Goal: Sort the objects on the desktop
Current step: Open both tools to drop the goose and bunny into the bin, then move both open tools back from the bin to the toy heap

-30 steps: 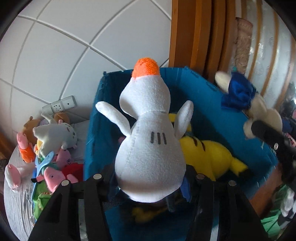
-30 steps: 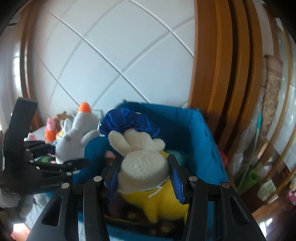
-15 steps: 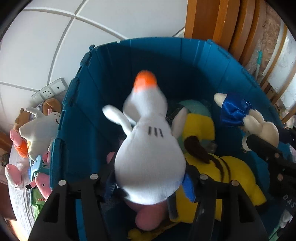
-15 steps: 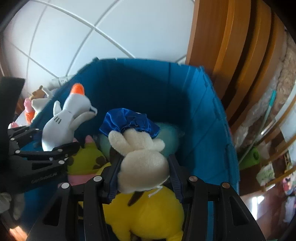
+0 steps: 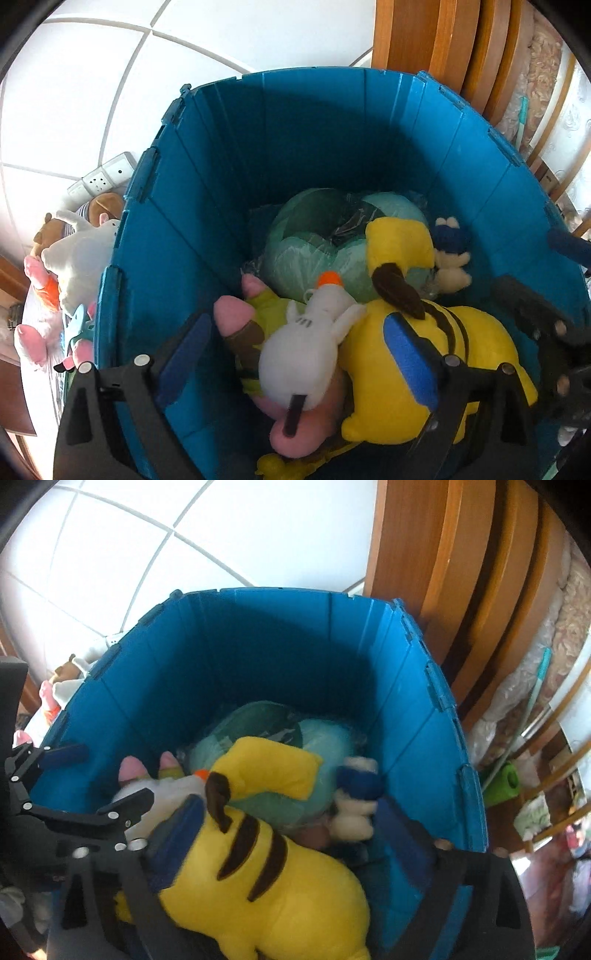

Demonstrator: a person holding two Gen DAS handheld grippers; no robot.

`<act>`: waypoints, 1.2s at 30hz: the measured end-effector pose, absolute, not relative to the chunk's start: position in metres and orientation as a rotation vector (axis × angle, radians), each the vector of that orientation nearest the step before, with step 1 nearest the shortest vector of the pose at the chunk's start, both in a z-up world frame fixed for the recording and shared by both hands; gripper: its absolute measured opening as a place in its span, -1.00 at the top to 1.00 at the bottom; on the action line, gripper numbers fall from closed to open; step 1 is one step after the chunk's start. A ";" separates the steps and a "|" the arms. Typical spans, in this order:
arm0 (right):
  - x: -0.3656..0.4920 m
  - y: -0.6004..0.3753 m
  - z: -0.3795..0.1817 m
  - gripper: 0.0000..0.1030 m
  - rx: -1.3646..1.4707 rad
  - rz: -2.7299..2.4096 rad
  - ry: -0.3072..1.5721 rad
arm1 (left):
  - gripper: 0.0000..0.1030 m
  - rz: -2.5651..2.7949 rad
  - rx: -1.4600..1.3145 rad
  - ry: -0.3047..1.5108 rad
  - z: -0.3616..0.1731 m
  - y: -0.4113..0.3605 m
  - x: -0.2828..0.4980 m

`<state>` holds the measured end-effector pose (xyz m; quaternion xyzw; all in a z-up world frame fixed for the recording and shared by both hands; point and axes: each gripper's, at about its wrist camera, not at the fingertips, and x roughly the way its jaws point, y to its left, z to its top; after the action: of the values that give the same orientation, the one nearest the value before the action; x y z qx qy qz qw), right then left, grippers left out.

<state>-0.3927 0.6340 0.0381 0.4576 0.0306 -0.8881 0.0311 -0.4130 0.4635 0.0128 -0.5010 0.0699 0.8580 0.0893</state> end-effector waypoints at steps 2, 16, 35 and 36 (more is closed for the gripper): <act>-0.385 0.631 0.042 -0.99 1.392 -2.748 0.128 | -0.86 2.558 -1.466 0.185 0.020 0.458 -0.404; -0.267 0.571 0.080 -0.99 1.027 -2.800 0.185 | -0.86 2.764 -1.173 0.133 0.078 0.382 -0.271; -0.188 0.380 0.065 -0.99 0.827 -2.608 0.123 | -0.86 3.048 -1.281 -0.176 0.009 0.140 -0.164; -0.187 0.364 0.061 -0.99 0.832 -2.595 0.116 | -0.86 3.060 -1.298 -0.180 0.002 0.118 -0.160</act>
<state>-0.1869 0.3642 0.0609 0.2984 0.0414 -0.9311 0.2057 -0.1599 0.1177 0.0019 -0.3883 -0.0539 0.9152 -0.0934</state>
